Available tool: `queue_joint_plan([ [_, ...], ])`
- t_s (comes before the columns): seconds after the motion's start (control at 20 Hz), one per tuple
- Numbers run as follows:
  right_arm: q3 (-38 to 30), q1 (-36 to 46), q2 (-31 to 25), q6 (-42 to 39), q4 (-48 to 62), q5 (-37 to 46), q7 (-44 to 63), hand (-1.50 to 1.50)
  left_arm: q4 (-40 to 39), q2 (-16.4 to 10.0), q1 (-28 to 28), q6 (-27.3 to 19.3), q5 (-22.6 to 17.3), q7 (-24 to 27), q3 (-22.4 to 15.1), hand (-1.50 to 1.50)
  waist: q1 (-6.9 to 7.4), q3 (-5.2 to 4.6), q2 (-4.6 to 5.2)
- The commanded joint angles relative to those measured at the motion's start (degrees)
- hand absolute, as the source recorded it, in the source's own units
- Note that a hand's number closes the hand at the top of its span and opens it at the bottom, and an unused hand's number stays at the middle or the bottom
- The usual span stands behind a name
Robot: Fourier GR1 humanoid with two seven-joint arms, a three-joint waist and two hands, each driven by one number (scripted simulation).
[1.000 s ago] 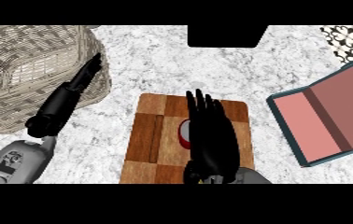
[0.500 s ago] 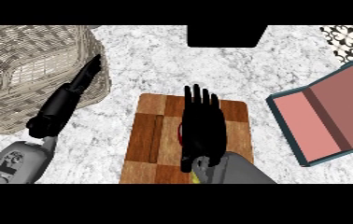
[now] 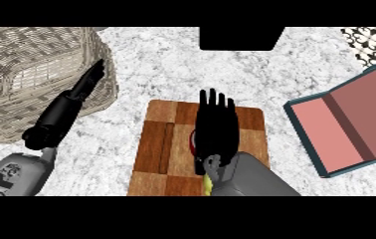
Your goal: Pick the can from the cutting board and place it in the cardboard box
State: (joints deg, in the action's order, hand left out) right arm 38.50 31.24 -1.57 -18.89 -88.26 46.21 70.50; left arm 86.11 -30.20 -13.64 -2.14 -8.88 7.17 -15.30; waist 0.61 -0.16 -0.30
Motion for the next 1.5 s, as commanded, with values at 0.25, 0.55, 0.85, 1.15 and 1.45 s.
queue_joint_plan([
  [0.25, 3.2, 1.3, 1.5, 1.0, 4.1, -2.0, 14.4, -1.50, 1.5, 2.6, -0.3, -1.2, 1.9, -1.6, -0.7, 0.00, 0.31, 0.11, 0.15],
  [0.55, 4.7, 1.0, 1.5, 3.9, 6.7, -2.8, 13.9, -1.50, -1.1, 4.0, -2.4, -0.8, 3.1, -2.3, -0.8, 0.00, -0.36, 0.09, 0.38],
  [0.85, 2.7, -0.6, 1.5, 2.6, 7.6, -0.7, 14.1, -1.50, -0.1, 0.6, 0.7, 2.4, 1.0, -0.5, 2.8, 0.00, -0.34, 0.09, 0.18],
  [1.15, 4.4, -5.4, 1.5, 5.0, 7.6, 0.1, 11.4, -1.50, -0.2, 1.8, 1.0, 2.6, 2.2, 0.6, 3.0, 0.00, -0.57, 0.11, 0.22],
  [1.45, 4.6, -0.1, 1.5, 6.9, 13.4, 1.3, 3.3, 1.50, -0.9, 4.3, 0.1, 3.6, 4.1, -0.4, 3.7, 0.00, -0.17, 0.14, 0.34],
])
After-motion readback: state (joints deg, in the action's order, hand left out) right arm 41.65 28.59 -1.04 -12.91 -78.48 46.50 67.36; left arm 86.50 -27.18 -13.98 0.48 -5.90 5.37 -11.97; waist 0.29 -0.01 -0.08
